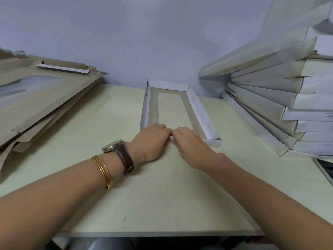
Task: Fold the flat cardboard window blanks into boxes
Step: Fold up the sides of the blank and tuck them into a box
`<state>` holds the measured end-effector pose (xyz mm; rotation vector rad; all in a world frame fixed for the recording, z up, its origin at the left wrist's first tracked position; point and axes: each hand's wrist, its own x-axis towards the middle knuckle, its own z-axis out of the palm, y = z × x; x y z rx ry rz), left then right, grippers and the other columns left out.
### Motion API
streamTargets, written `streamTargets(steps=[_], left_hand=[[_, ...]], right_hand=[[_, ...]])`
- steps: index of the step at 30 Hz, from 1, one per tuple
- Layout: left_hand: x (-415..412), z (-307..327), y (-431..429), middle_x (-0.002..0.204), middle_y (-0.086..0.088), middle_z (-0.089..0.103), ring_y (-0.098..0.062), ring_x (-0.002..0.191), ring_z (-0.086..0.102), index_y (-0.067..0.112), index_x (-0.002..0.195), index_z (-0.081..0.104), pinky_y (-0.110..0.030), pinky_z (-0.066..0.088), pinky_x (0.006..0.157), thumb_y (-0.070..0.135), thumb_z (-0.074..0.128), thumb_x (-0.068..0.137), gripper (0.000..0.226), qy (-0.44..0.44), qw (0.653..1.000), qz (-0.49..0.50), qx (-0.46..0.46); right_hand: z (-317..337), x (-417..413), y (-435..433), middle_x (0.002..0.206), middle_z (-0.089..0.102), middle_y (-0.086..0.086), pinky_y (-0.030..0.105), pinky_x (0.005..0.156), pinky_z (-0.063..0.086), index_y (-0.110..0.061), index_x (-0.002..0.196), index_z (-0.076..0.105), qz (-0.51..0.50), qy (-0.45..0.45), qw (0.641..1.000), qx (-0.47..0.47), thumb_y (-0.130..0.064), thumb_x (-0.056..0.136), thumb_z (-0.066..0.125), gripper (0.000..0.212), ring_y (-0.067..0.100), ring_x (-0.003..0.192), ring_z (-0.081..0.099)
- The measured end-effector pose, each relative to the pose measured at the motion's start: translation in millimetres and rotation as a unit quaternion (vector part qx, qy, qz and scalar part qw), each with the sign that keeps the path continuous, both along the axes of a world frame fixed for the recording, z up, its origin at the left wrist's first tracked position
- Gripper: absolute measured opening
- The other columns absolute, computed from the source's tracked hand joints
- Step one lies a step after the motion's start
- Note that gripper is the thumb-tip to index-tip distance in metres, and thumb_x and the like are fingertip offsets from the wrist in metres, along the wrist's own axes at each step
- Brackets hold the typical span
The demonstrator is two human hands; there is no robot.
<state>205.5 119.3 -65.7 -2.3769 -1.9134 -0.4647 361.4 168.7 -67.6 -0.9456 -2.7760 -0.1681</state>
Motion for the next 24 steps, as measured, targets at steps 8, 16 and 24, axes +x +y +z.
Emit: streamTargets(steps=[8,16,24], left_hand=[[-7,2,-1,0.086,-0.005,0.052,-0.027,0.089,0.052,0.006,0.099,0.064,-0.035,0.037,0.071,0.015,0.043,0.098,0.023,-0.013,0.999,-0.03,0.001],[-17,3,-6,0.094,-0.003,0.056,-0.024,0.094,0.054,0.012,0.094,0.063,-0.04,0.045,0.078,0.024,0.043,0.1,0.024,-0.004,1.0,-0.019,-0.005],[-29,1,-5,0.096,0.007,0.06,-0.019,0.099,0.049,0.022,0.099,0.064,-0.032,0.027,0.074,0.035,0.039,0.101,0.028,0.076,0.996,-0.014,0.043]], right_hand=[[2,19,6,0.1,0.054,0.009,0.034,0.079,0.034,-0.006,0.104,0.057,0.026,-0.004,1.0,-0.002,-0.008,0.102,0.038,0.019,0.026,0.093,0.048],[1,67,19,0.098,0.052,-0.007,0.03,0.089,0.027,-0.02,0.103,0.056,-0.014,-0.041,0.998,0.054,-0.02,0.104,0.034,0.022,0.016,0.1,0.047],[0,81,24,0.098,0.051,-0.009,0.036,0.094,0.025,-0.022,0.102,0.058,-0.016,-0.036,0.998,0.056,-0.022,0.104,0.036,0.021,0.015,0.103,0.044]])
